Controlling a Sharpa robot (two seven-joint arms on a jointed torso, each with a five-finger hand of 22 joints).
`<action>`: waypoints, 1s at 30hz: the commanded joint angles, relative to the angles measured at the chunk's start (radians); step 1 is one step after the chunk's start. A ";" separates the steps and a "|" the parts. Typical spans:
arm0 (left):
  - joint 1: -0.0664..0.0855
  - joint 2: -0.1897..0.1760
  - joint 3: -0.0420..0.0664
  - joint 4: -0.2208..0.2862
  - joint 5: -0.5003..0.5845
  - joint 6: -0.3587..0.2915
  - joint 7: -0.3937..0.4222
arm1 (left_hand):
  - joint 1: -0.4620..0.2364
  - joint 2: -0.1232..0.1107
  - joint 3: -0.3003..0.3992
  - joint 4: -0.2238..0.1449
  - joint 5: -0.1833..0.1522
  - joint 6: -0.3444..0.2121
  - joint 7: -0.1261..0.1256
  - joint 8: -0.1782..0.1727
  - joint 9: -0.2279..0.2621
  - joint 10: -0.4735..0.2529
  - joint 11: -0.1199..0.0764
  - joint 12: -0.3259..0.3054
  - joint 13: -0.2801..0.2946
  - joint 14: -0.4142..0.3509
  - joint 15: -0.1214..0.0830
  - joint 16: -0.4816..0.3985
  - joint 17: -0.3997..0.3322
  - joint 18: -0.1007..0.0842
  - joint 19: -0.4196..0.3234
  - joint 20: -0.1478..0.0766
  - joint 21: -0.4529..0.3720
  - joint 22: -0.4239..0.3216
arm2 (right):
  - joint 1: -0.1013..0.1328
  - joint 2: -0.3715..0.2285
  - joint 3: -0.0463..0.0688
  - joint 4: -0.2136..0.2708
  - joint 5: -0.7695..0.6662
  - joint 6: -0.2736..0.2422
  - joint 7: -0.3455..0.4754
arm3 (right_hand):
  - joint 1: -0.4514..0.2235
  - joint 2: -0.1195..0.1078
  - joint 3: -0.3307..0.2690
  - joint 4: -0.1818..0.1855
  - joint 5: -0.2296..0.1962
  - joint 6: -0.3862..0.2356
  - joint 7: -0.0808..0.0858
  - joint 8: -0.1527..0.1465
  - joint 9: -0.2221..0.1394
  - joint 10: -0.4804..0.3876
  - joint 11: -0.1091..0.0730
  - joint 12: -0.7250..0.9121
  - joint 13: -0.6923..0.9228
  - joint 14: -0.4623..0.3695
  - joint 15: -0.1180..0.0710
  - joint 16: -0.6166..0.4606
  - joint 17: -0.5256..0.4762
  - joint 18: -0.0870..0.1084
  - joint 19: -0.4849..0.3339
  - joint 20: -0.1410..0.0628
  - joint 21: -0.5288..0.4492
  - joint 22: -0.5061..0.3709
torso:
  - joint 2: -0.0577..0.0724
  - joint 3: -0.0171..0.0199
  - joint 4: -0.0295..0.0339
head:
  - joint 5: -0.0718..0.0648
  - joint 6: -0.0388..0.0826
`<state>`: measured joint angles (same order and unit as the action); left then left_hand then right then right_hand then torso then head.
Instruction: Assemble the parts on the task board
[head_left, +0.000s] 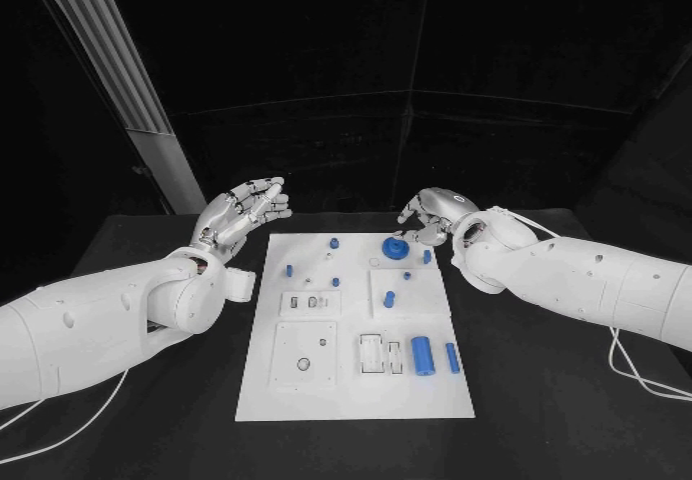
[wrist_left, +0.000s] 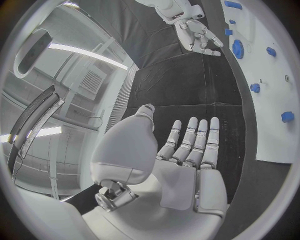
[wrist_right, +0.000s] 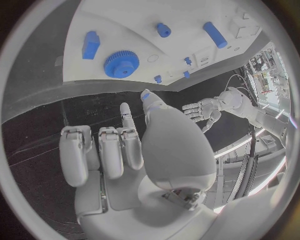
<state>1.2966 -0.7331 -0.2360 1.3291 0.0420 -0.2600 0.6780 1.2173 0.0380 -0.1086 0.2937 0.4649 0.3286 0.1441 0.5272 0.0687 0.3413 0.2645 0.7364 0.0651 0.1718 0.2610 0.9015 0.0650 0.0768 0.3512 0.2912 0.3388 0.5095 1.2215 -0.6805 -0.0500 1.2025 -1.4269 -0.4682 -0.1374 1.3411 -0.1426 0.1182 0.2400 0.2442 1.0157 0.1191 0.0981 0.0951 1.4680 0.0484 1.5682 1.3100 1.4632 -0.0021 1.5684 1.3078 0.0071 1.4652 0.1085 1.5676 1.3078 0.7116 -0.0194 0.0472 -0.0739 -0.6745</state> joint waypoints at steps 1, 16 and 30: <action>0.001 -0.001 0.000 0.002 -0.006 0.014 0.210 | -0.001 0.006 -0.005 0.000 0.005 -0.007 0.153 -0.002 -0.001 -0.007 0.000 -0.003 -0.001 -0.007 -0.001 -0.004 -0.001 0.010 -0.007 0.000 0.001 -0.002 | -0.002 0.008 0.000 -0.012 -0.032 0.043 -0.040 | 0.001 -0.020 -0.001 0.000 0.064 -0.003 0.010 0.000 0.001 0.103 0.017 0.003 0.261 0.108 -0.005 0.002 0.263 -0.007 0.106 -0.005 0.003 0.263 | 0.000 -0.0003 -0.0013 | 0.001 -0.001; 0.001 -0.002 0.000 0.002 -0.006 0.013 0.208 | 0.000 0.007 -0.005 -0.001 0.005 -0.009 0.153 -0.002 -0.002 -0.008 0.000 -0.003 -0.001 -0.008 -0.001 -0.005 -0.001 0.010 -0.008 0.000 0.001 -0.002 | -0.010 0.043 0.000 -0.052 -0.040 0.111 -0.079 | -0.004 -0.049 -0.015 0.022 0.066 -0.035 0.029 -0.009 0.002 0.103 0.034 0.003 0.261 0.108 0.007 0.002 0.263 -0.007 0.106 0.005 0.003 0.263 | 0.000 -0.0004 -0.0008 | 0.010 -0.008; 0.001 -0.002 0.000 0.003 -0.006 0.015 0.207 | 0.000 0.009 -0.005 -0.001 0.005 -0.010 0.153 -0.001 -0.002 -0.009 0.000 -0.003 -0.001 -0.009 -0.001 -0.005 -0.001 0.010 -0.009 0.000 0.001 -0.002 | -0.014 0.066 0.001 -0.070 -0.053 0.141 -0.107 | 0.026 -0.044 -0.010 0.025 0.050 -0.049 0.033 -0.011 0.003 0.103 0.038 0.003 0.261 0.108 0.012 0.002 0.263 -0.007 0.106 0.010 0.003 0.263 | 0.000 -0.0001 -0.0004 | 0.008 -0.013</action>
<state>1.2964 -0.7344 -0.2360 1.3297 0.0419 -0.2584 0.6781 1.2173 0.0380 -0.1085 0.2937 0.4649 0.3249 0.1479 0.5272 0.0679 0.3414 0.2645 0.7364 0.0651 0.1718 0.2610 0.9015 0.0650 0.0767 0.3512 0.2912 0.3388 0.5089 1.2056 -0.6165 -0.0499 1.1342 -1.4659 -0.3487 -0.2260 1.3590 -0.1861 0.1052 0.2638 0.2968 0.9735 0.1505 0.0891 0.0965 1.4649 0.0806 1.5682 1.3101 1.4669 0.0018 1.5684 1.3075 0.0073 1.4680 0.1114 1.5676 1.3075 0.7112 -0.0199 0.0466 -0.0651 -0.6865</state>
